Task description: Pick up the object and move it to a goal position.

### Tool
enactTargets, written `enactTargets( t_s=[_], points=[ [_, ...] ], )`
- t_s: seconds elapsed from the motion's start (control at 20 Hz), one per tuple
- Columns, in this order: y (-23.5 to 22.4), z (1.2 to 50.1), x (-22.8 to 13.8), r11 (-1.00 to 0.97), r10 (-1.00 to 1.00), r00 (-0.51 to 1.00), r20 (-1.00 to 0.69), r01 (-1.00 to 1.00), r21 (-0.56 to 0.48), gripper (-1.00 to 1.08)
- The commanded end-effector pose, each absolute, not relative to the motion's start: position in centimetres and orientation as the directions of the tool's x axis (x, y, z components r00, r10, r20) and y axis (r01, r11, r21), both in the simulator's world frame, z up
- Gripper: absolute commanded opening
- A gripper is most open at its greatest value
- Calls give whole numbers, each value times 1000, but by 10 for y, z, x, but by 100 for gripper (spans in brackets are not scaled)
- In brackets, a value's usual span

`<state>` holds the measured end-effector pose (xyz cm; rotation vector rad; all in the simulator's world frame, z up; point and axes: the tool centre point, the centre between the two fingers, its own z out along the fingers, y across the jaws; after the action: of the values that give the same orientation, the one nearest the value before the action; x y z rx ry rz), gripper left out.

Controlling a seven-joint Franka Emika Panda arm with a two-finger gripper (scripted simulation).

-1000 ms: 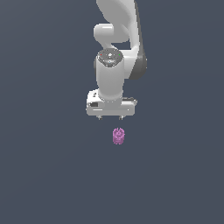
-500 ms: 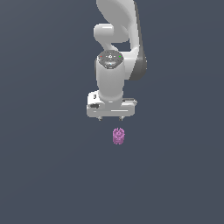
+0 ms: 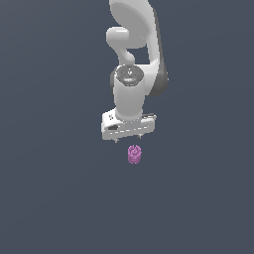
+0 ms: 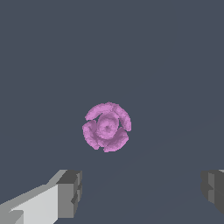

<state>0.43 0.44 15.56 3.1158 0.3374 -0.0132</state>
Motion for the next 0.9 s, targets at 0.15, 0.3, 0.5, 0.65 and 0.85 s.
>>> enactTargets(
  t_s=[0.15,0.3,0.5,0.65,0.85],
  points=[
    [14,141,11,-929,370,929,-9,370,6,100],
    [19,132,14,-891,454,891,-8,454,5,100],
    [25,123,18,-839,544,839,-6,544,3,100],
    [29,117,20,-805,593,805,-4,593,2,100],
    [33,112,22,-769,639,769,-2,639,1,100]
  ],
)
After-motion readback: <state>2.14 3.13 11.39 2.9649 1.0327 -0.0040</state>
